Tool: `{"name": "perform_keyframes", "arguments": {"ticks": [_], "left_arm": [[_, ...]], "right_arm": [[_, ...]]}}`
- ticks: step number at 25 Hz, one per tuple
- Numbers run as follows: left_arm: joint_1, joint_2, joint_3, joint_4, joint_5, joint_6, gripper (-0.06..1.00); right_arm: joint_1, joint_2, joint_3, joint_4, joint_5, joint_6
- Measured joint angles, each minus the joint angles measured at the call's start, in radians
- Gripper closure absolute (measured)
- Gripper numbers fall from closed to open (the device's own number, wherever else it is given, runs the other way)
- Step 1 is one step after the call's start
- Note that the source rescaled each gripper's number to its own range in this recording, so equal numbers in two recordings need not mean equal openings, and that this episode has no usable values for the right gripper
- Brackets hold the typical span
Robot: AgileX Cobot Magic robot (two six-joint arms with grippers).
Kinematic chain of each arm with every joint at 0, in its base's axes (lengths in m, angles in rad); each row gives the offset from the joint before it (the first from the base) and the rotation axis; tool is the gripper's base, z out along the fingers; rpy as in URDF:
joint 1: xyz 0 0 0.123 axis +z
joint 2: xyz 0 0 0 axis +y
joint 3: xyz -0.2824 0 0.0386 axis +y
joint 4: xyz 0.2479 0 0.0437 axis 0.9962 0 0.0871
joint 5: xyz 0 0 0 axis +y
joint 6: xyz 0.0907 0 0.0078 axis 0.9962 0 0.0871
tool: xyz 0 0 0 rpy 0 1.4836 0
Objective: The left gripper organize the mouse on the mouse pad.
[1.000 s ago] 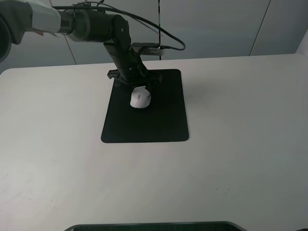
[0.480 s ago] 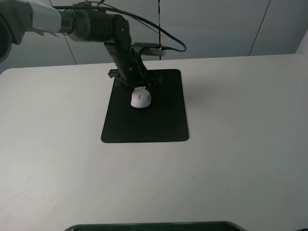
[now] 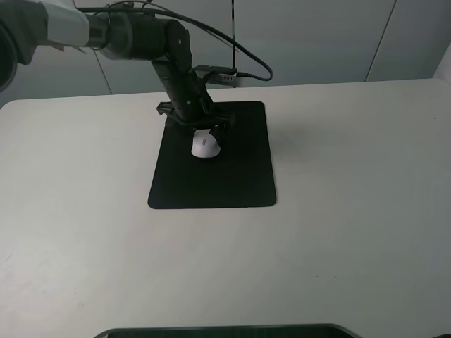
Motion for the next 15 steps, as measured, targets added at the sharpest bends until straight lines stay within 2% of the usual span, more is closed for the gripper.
{"name": "perform_keyframes", "arguments": {"ticks": [5, 10, 15], "left_arm": [[0.0, 0.0, -0.068, 0.026, 0.109, 0.0, -0.04], [0.0, 0.0, -0.155, 0.1, 0.273, 0.002, -0.04], [0.0, -0.021, -0.209, 0.151, 0.303, -0.007, -0.04]], "right_arm": [[0.0, 0.0, 0.0, 0.0, 0.0, 0.0], [0.0, 0.0, 0.0, 0.0, 0.0, 0.0], [0.0, 0.0, 0.0, 0.0, 0.0, 0.0]]}}
